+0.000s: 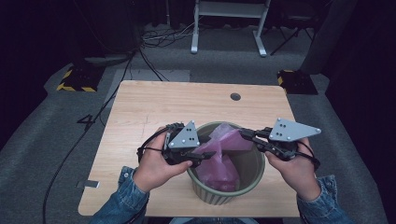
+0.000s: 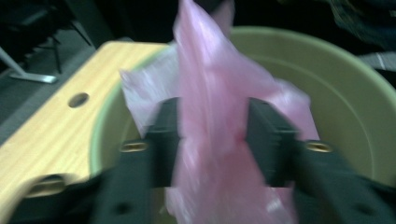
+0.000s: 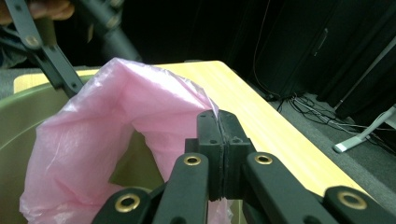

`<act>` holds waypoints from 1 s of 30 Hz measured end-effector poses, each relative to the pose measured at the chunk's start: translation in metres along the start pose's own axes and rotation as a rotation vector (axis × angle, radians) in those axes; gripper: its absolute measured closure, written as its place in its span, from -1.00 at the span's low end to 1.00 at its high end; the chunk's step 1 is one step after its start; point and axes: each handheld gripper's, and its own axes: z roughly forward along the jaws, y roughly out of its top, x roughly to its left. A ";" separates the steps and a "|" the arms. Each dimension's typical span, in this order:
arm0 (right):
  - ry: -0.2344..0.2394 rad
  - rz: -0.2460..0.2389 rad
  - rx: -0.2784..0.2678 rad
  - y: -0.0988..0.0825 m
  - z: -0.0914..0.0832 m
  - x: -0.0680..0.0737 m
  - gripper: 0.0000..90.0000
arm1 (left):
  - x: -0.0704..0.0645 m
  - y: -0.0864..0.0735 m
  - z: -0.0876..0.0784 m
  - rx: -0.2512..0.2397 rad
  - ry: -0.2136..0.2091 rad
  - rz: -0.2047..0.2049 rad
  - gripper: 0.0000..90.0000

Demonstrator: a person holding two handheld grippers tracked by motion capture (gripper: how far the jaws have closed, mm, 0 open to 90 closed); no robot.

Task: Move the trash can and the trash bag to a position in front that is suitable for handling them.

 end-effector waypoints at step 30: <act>0.064 -0.008 -0.017 -0.004 0.001 0.008 0.53 | 0.009 0.002 -0.008 -0.060 0.022 -0.019 1.00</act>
